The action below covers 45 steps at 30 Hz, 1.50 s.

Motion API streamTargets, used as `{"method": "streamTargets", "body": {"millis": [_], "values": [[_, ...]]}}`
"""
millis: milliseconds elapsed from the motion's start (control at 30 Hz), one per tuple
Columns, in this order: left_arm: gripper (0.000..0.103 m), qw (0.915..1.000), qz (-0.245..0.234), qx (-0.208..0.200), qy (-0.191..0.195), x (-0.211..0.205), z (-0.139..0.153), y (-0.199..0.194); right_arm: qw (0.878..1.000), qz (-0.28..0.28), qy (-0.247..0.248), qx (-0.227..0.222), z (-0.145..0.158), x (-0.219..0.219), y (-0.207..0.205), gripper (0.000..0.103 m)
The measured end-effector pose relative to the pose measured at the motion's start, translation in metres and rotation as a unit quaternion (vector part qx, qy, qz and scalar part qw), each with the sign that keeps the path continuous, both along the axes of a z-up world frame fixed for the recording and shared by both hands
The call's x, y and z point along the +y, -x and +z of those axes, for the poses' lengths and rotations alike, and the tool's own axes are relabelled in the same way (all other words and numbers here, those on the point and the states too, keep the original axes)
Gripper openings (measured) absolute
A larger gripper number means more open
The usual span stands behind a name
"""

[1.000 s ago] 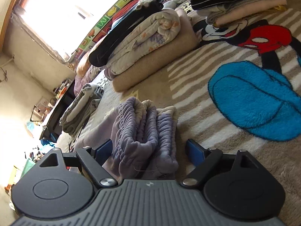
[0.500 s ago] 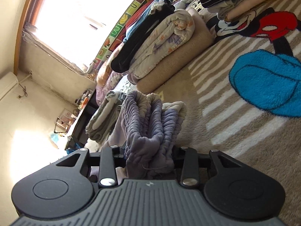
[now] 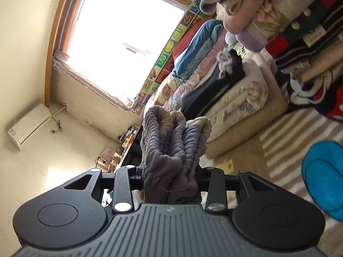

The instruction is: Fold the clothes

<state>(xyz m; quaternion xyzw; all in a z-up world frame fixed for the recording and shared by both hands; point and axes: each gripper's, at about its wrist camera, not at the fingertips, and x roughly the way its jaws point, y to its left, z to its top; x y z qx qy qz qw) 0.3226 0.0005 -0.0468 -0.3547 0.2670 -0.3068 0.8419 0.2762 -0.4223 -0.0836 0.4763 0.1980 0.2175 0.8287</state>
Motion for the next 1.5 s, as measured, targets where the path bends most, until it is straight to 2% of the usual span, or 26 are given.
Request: {"method": "streamTargets", "body": {"millis": [333, 533, 567, 600, 633, 667, 700, 733, 800, 867, 933, 1033, 1067, 1200, 1233, 1267, 1333, 1367, 1433, 1500], "values": [[0.007, 0.9981, -0.032, -0.052, 0.01, -0.052, 0.057, -0.118, 0.996, -0.063, -0.022, -0.051, 0.05, -0.044, -0.1, 0.038], [0.007, 0.9967, -0.044, -0.063, 0.025, -0.068, 0.07, -0.177, 0.993, -0.101, -0.008, -0.063, 0.064, -0.06, -0.155, 0.038], [0.007, 0.9968, -0.049, -0.06, 0.022, -0.072, 0.066, -0.187, 0.992, -0.111, 0.004, -0.057, 0.065, -0.061, -0.164, 0.039], [0.007, 0.9968, -0.055, -0.055, 0.018, -0.077, 0.061, -0.196, 0.99, -0.134, 0.041, -0.03, 0.062, -0.059, -0.171, 0.042], [0.01, 0.9976, -0.05, -0.046, -0.017, -0.084, 0.052, -0.204, 0.985, -0.152, 0.083, -0.002, 0.059, -0.056, -0.179, 0.05], [0.014, 0.9965, -0.04, -0.033, -0.066, -0.093, 0.042, -0.21, 0.977, -0.161, 0.139, 0.027, 0.056, -0.05, -0.186, 0.049], [0.026, 0.9928, -0.03, -0.021, -0.114, -0.101, 0.032, -0.216, 0.967, -0.167, 0.188, 0.047, 0.053, -0.043, -0.192, 0.049], [0.026, 0.9898, -0.023, -0.021, -0.139, -0.102, 0.024, -0.215, 0.96, -0.168, 0.218, 0.042, 0.055, -0.035, -0.191, 0.051], [0.026, 0.9854, -0.013, -0.032, -0.167, -0.1, 0.009, -0.204, 0.947, -0.172, 0.27, 0.006, 0.064, -0.018, -0.182, 0.059], [0.028, 0.9823, 0.007, -0.06, -0.177, -0.095, 0.009, -0.19, 0.932, -0.188, 0.31, -0.029, 0.077, -0.009, -0.168, 0.07], [0.028, 0.9785, 0.027, -0.091, -0.183, -0.092, 0.015, -0.176, 0.918, -0.2, 0.337, -0.056, 0.084, -0.004, -0.159, 0.069], [0.028, 0.9717, 0.025, -0.129, -0.196, -0.102, 0.025, -0.168, 0.9, -0.204, 0.367, -0.114, 0.095, 0.003, -0.15, 0.07], [0.028, 0.9686, 0.022, -0.139, -0.205, -0.108, 0.027, -0.167, 0.898, -0.188, 0.376, -0.128, 0.096, 0.008, -0.152, 0.07], [0.028, 0.9553, -0.001, -0.163, -0.247, -0.137, 0.018, -0.17, 0.9, -0.131, 0.395, -0.127, 0.089, 0.023, -0.173, 0.066], [0.028, 0.9497, -0.005, -0.161, -0.268, -0.145, 0.009, -0.172, 0.903, -0.124, 0.395, -0.111, 0.083, 0.025, -0.18, 0.069], [0.028, 0.9435, -0.007, -0.155, -0.293, -0.151, -0.004, -0.173, 0.911, -0.115, 0.39, -0.07, 0.068, 0.022, -0.193, 0.072], [0.028, 0.9313, -0.007, -0.153, -0.331, -0.16, -0.029, -0.169, 0.927, -0.089, 0.363, 0.031, 0.026, 0.013, -0.215, 0.069], [0.029, 0.9282, -0.004, -0.162, -0.335, -0.161, -0.035, -0.163, 0.927, -0.08, 0.363, 0.045, 0.013, 0.013, -0.216, 0.067], [0.029, 0.9247, 0.004, -0.173, -0.339, -0.16, -0.04, -0.154, 0.926, -0.085, 0.367, 0.03, 0.015, 0.019, -0.205, 0.069], [0.029, 0.9255, 0.006, -0.171, -0.338, -0.157, -0.035, -0.152, 0.924, -0.089, 0.371, 0.015, 0.017, 0.025, -0.194, 0.071]]}}
